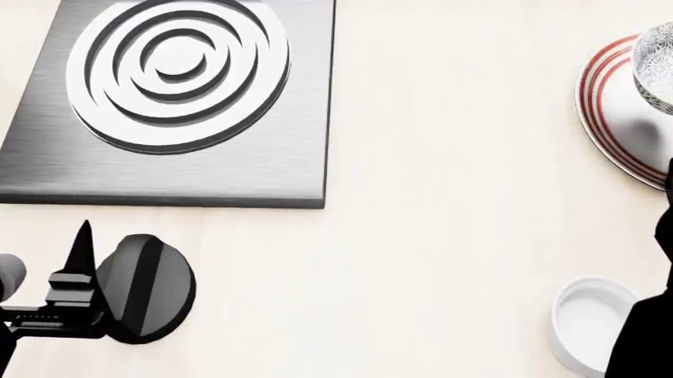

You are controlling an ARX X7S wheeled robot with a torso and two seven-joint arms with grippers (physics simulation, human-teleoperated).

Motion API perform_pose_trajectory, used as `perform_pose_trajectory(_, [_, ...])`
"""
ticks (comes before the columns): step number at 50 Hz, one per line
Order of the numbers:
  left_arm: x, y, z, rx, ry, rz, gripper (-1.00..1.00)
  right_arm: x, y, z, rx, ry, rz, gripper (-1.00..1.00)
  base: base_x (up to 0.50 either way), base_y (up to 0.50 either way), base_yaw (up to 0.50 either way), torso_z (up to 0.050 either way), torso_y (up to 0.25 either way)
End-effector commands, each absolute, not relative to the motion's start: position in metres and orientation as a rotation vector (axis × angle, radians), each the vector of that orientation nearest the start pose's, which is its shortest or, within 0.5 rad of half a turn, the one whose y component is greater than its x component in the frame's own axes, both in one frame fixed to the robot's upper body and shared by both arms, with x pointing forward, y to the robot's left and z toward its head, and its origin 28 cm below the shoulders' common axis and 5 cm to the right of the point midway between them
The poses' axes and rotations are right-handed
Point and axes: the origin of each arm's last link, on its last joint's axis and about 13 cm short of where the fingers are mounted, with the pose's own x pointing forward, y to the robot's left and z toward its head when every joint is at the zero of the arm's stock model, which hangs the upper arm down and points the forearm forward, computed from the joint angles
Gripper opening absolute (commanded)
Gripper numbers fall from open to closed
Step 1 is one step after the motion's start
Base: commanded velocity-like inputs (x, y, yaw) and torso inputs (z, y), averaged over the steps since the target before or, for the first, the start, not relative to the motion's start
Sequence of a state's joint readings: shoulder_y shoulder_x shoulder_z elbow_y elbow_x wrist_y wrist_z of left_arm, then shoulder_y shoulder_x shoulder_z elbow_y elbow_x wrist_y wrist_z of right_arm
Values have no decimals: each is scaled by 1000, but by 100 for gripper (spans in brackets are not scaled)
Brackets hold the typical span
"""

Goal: Pick the akita bowl next to the ramekin and place it on the plate.

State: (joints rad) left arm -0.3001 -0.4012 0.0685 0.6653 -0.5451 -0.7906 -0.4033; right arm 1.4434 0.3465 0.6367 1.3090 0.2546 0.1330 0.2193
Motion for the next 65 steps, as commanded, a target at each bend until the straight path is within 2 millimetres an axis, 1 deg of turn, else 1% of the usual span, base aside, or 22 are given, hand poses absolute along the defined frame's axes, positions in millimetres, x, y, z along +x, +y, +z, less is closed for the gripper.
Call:
perform_pose_trajectory(1, [223, 234, 163, 7, -92, -1, 100, 416, -239, 241, 874, -96, -531, -100, 0, 0, 0, 0, 0])
perform_pose_trajectory(12, [223, 234, 162, 6, -90, 0, 100, 417, -237, 241, 870, -94, -525, -100, 0, 0, 0, 0, 1])
perform_pose_trajectory(13, [223, 235, 162, 6, -90, 1, 100, 417, -237, 241, 868, -94, -524, 100, 0, 0, 0, 0, 0])
perform_pose_trajectory(28, [224, 235, 161, 6, -90, 4, 100, 418, -235, 246, 856, -103, -505, 100, 0, 0, 0, 0, 0])
perform_pose_trajectory(36, [224, 236, 159, 7, -86, 8, 100, 420, -232, 262, 784, -158, -456, 100, 0, 0, 0, 0, 0])
perform_pose_trajectory(40, [224, 236, 158, 6, -86, 8, 100, 421, -229, 270, 691, -199, -447, 100, 0, 0, 0, 0, 0])
perform_pose_trajectory(49, [225, 237, 157, -5, -85, 12, 100, 404, -214, 279, 526, -249, -419, 100, 0, 0, 0, 0, 0])
perform_pose_trajectory(58, [225, 238, 158, -16, -85, 14, 100, 384, -202, 274, 399, -271, -388, 100, 0, 0, 0, 0, 0])
perform_pose_trajectory(65, [224, 237, 158, -18, -85, 13, 100, 363, -193, 266, 306, -295, -370, 100, 0, 0, 0, 0, 0])
